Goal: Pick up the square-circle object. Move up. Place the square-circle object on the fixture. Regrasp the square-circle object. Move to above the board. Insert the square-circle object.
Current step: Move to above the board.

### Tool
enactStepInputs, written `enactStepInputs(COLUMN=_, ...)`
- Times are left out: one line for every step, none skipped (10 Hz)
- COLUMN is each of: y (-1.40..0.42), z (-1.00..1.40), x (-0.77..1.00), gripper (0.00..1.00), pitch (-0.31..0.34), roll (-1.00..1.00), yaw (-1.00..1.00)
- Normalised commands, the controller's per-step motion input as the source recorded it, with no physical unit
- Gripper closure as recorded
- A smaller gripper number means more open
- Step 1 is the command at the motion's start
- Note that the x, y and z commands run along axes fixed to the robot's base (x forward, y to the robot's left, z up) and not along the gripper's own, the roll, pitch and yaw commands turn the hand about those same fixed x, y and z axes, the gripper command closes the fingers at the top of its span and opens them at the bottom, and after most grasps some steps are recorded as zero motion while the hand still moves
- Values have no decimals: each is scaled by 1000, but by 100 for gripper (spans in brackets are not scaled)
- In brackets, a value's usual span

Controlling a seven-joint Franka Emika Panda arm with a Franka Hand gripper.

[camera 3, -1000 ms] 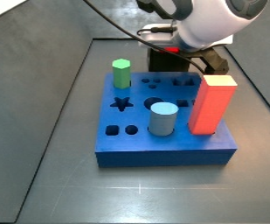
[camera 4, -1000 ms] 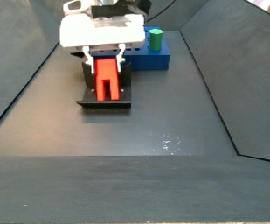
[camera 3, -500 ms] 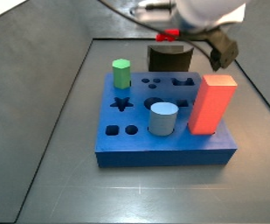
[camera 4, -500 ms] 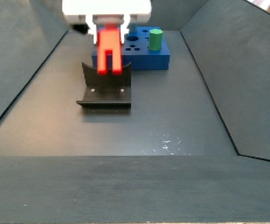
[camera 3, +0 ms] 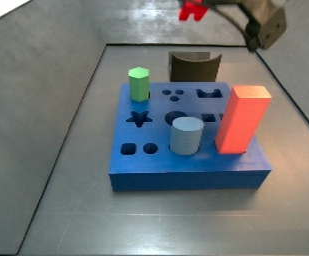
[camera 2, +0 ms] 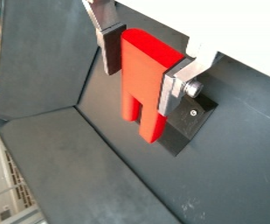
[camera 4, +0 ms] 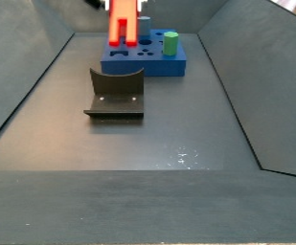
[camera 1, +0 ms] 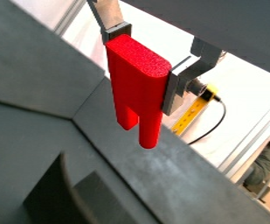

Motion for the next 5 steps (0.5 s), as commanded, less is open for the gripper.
enactStepInputs(y=-161, z=1000, x=-136, gripper=100, pitch=175, roll=-19, yaw=-61)
enactStepInputs(y=-136, z=1000, x=-124, gripper=100, pitch=194, roll=-40, yaw=0)
enactStepInputs(y=-125, z=1000, x=-118, gripper=100, pitch=193, roll=-44, yaw=36)
enactStepInputs(y=-83, z=815, x=-79, gripper=100, pitch=176, roll=-42, yaw=84)
enactStepInputs(y=-64, z=695, x=-55, gripper=100, pitch=167, roll=-41, yaw=103)
